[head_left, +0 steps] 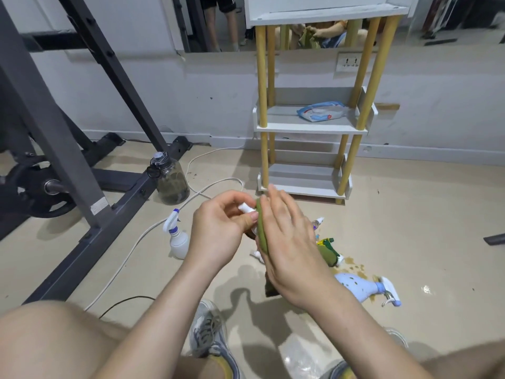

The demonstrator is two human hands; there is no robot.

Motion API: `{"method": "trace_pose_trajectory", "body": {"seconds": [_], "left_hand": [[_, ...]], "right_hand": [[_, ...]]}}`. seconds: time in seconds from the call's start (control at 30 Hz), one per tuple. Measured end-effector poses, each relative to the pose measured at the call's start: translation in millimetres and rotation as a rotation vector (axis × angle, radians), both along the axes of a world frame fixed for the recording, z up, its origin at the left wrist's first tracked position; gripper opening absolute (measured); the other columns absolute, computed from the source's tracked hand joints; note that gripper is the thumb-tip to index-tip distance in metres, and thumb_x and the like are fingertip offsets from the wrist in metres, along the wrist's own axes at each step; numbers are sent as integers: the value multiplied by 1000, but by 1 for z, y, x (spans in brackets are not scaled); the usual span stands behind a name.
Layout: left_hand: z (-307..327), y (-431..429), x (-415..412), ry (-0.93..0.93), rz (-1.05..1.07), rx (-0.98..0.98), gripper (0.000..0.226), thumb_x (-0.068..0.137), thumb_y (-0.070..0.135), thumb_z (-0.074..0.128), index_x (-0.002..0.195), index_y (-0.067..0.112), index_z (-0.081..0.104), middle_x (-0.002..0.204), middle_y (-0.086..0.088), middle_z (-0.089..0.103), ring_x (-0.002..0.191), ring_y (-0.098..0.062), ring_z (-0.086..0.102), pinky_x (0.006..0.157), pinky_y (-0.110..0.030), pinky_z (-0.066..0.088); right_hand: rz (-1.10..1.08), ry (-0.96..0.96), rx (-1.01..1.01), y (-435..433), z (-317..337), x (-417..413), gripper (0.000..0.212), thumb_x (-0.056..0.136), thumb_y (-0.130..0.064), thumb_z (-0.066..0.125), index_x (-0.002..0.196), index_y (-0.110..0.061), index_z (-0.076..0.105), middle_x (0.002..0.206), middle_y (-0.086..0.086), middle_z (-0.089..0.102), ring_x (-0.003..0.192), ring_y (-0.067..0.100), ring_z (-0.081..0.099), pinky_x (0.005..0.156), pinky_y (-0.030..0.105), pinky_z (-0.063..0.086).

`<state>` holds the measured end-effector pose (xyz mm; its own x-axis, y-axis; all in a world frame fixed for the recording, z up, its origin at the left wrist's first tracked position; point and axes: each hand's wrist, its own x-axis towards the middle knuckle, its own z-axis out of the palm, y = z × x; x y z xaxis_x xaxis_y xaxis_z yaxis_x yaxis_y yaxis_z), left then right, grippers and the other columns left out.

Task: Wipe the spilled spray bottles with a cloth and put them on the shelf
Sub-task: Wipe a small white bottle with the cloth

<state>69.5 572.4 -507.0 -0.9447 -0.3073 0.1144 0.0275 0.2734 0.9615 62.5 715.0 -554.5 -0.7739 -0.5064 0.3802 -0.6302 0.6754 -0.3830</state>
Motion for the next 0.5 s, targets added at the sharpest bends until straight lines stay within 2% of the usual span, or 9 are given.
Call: {"method": "trace_pose_trajectory", "body": {"seconds": [0.1,0.17,0.23,0.27,0.3,0.33,0.37,0.4,0.5], "left_hand": [[-2,-1,3,27,19,-250,27,76,7,78,81,32,69,71,3,68,76,-18,66,80,-41,55],[0,2,4,45,-18,-298,29,77,7,77,82,34,69,71,10,68,79,-13,67,83,-39,54],[1,5,6,57,-50,-267,30,76,6,74,82,34,69,69,11,67,74,-13,68,79,-38,56],[1,7,8,76,-62,-282,28,75,8,73,82,35,69,69,10,67,72,-13,67,76,-36,56],[2,8,12,95,-78,-318,26,73,11,71,81,37,68,70,10,67,71,-13,66,75,-35,55],[2,7,15,108,-94,-345,27,71,13,70,79,39,68,71,11,67,71,-13,66,75,-33,55],[2,6,17,111,-106,-345,29,71,13,71,76,41,68,71,11,68,72,-12,67,75,-31,55],[3,2,19,107,-114,-329,32,71,10,71,75,42,69,72,11,68,72,-11,67,75,-29,55],[9,-9,21,96,-133,-194,33,73,-5,71,75,27,71,73,3,70,71,-12,68,71,-25,53]], "right_hand": [[78,-74,-19,1,-14,4,84,89,-3,41,155,-11,-10,163,12,-15,152,21,-8,122,49,11],[106,-153,-152,-5,-13,6,77,97,-11,41,154,-10,-11,164,10,-8,152,17,-4,123,39,11],[87,-291,-316,-12,-5,-1,76,96,-20,50,156,-11,4,161,6,21,148,12,19,116,22,21],[71,-377,-398,-15,2,-8,72,89,-20,56,153,-15,24,150,1,42,137,8,37,107,16,28],[91,-482,-483,-17,10,-16,62,79,-18,59,139,-21,46,128,-6,60,118,3,53,95,14,36],[145,-598,-548,-17,16,-24,47,70,-15,60,116,-26,60,103,-13,67,96,-1,59,84,15,42],[224,-722,-585,-16,20,-31,35,67,-9,64,97,-26,65,86,-16,66,82,-2,59,77,16,45],[312,-846,-581,-15,23,-35,31,68,-2,70,88,-25,66,80,-16,65,78,-1,58,75,18,48],[453,-1099,-485,-10,26,-38,27,73,-2,80,95,-10,65,87,-2,63,86,12,58,82,32,49]]}}
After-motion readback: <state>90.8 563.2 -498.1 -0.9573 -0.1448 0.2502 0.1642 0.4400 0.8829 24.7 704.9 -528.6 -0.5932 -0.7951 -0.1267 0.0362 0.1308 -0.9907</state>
